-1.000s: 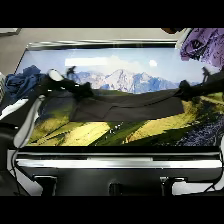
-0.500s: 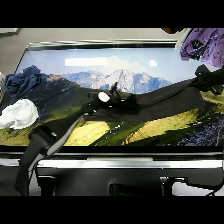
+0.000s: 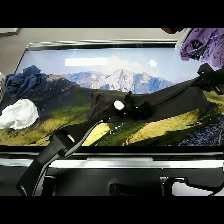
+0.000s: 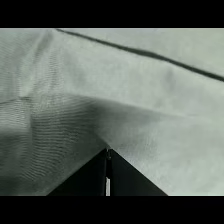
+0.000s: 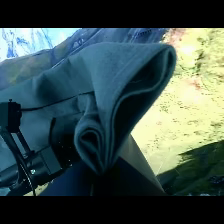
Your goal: Fold the clothes and pants, and hang the long-sleeved shirts on hangers.
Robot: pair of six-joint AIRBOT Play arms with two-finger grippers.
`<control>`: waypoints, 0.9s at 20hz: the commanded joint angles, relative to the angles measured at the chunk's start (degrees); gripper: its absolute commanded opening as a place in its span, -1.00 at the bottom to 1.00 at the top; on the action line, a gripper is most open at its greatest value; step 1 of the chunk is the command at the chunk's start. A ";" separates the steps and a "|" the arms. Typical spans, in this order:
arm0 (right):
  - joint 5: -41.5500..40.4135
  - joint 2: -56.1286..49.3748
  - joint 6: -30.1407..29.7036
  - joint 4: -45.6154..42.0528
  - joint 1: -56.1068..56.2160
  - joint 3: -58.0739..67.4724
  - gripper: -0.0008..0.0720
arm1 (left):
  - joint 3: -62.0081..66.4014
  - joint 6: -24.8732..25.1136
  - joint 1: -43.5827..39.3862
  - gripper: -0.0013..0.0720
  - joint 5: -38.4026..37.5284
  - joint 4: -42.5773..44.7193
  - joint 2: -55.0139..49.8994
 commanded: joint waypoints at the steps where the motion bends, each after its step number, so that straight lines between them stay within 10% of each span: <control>1: 0.52 0.07 1.77 0.26 0.09 0.07 -0.87 | 0.85 1.90 3.41 -0.92 -7.23 3.13 0.76; 9: 9.92 0.04 13.70 2.16 14.21 0.04 -0.88 | 0.85 -2.91 25.92 -0.92 -36.79 45.42 20.94; 18: 26.73 -3.91 35.65 -11.67 41.35 0.04 -0.88 | 0.83 0.04 47.91 -0.91 -49.09 49.24 33.42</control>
